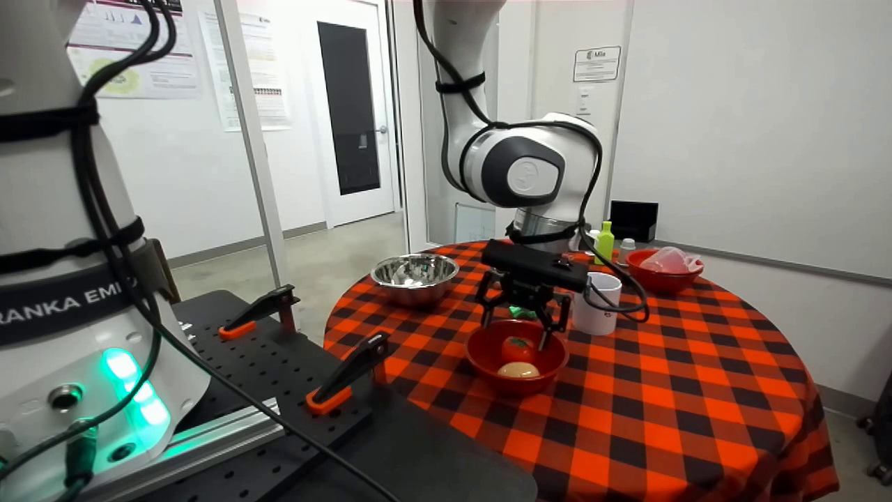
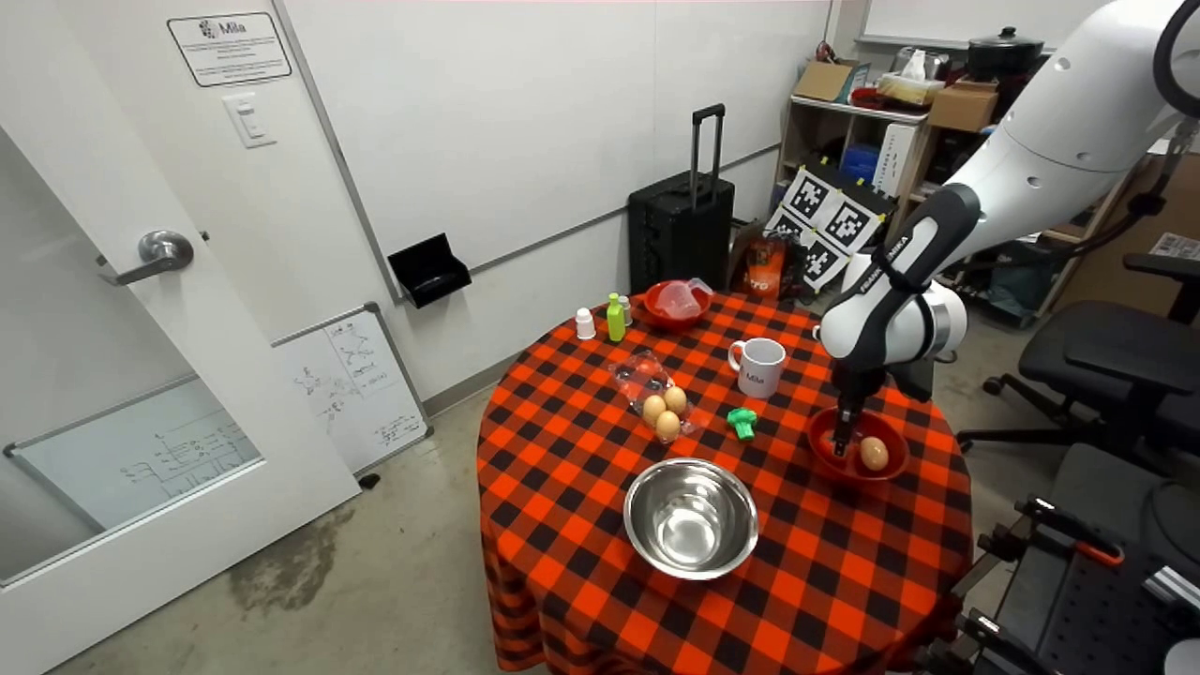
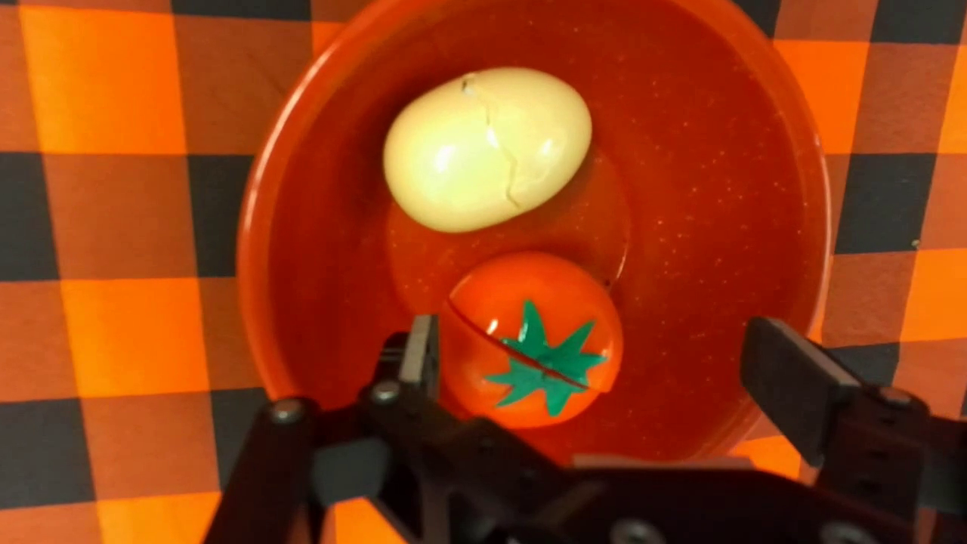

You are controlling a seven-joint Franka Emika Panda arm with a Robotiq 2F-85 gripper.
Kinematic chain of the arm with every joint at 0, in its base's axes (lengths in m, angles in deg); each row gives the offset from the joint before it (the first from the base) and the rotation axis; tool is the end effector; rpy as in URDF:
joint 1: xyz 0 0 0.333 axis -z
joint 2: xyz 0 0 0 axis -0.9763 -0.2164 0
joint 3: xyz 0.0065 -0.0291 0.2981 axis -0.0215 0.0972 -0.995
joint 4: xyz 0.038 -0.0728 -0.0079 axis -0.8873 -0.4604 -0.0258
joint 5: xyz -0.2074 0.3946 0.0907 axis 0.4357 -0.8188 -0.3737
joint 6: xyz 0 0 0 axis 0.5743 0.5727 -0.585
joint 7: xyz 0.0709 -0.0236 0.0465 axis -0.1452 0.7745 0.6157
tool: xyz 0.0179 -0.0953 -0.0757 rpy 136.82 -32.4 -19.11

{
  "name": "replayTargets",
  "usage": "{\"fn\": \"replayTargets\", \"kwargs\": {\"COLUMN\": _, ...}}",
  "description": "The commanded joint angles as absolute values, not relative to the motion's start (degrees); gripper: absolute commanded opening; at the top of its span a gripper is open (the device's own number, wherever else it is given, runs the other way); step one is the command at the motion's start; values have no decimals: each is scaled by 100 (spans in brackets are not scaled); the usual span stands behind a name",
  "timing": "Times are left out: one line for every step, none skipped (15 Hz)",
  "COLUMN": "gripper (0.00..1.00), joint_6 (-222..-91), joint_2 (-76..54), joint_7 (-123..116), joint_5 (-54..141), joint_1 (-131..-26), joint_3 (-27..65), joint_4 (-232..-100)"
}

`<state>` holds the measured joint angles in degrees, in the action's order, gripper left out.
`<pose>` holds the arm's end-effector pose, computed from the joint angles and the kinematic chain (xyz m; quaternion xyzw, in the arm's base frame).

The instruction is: Remove the artificial tomato from the red bowl

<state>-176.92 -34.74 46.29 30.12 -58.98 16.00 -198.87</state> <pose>0.4786 -0.1773 -0.0431 -0.9855 -0.1399 0.0650 0.0712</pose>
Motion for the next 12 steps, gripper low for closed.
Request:
{"fn": "replayTargets", "kwargs": {"gripper": 100, "joint_6": -17796, "joint_2": -3744, "joint_7": 4177, "joint_5": 3456, "joint_1": -5933, "joint_3": 1611, "joint_4": -19646}}
{"fn": "replayTargets", "kwargs": {"gripper": 100, "joint_6": -17794, "joint_2": -3789, "joint_7": 4089, "joint_5": 3551, "joint_1": -5943, "joint_3": 1618, "joint_4": -19605}}
{"fn": "replayTargets", "kwargs": {"gripper": 100, "joint_6": -17781, "joint_2": -3831, "joint_7": 4016, "joint_5": 3636, "joint_1": -5942, "joint_3": 1617, "joint_4": -19561}}
{"fn": "replayTargets", "kwargs": {"gripper": 100, "joint_6": -17767, "joint_2": -3874, "joint_7": 3955, "joint_5": 3712, "joint_1": -5935, "joint_3": 1606, "joint_4": -19519}}
{"fn": "replayTargets", "kwargs": {"gripper": 100, "joint_6": -17760, "joint_2": -3913, "joint_7": 3895, "joint_5": 3788, "joint_1": -5937, "joint_3": 1605, "joint_4": -19482}}
{"fn": "replayTargets", "kwargs": {"gripper": 100, "joint_6": -17755, "joint_2": -3956, "joint_7": 3833, "joint_5": 3851, "joint_1": -5940, "joint_3": 1600, "joint_4": -19437}}
{"fn": "replayTargets", "kwargs": {"gripper": 100, "joint_6": -17743, "joint_2": -3994, "joint_7": 3781, "joint_5": 3913, "joint_1": -5939, "joint_3": 1599, "joint_4": -19399}}
{"fn": "replayTargets", "kwargs": {"gripper": 100, "joint_6": -17735, "joint_2": -4025, "joint_7": 3735, "joint_5": 3970, "joint_1": -5930, "joint_3": 1596, "joint_4": -19368}}
{"fn": "replayTargets", "kwargs": {"gripper": 99, "joint_6": -17725, "joint_2": -4057, "joint_7": 3701, "joint_5": 4011, "joint_1": -5924, "joint_3": 1589, "joint_4": -19333}}
{"fn": "replayTargets", "kwargs": {"gripper": 92, "joint_6": -17720, "joint_2": -4086, "joint_7": 3662, "joint_5": 4050, "joint_1": -5913, "joint_3": 1585, "joint_4": -19303}}
{"fn": "replayTargets", "kwargs": {"gripper": 77, "joint_6": -17716, "joint_2": -4120, "joint_7": 3629, "joint_5": 4083, "joint_1": -5904, "joint_3": 1579, "joint_4": -19270}}
{"fn": "replayTargets", "kwargs": {"gripper": 72, "joint_6": -17704, "joint_2": -4147, "joint_7": 3599, "joint_5": 4114, "joint_1": -5898, "joint_3": 1574, "joint_4": -19240}}
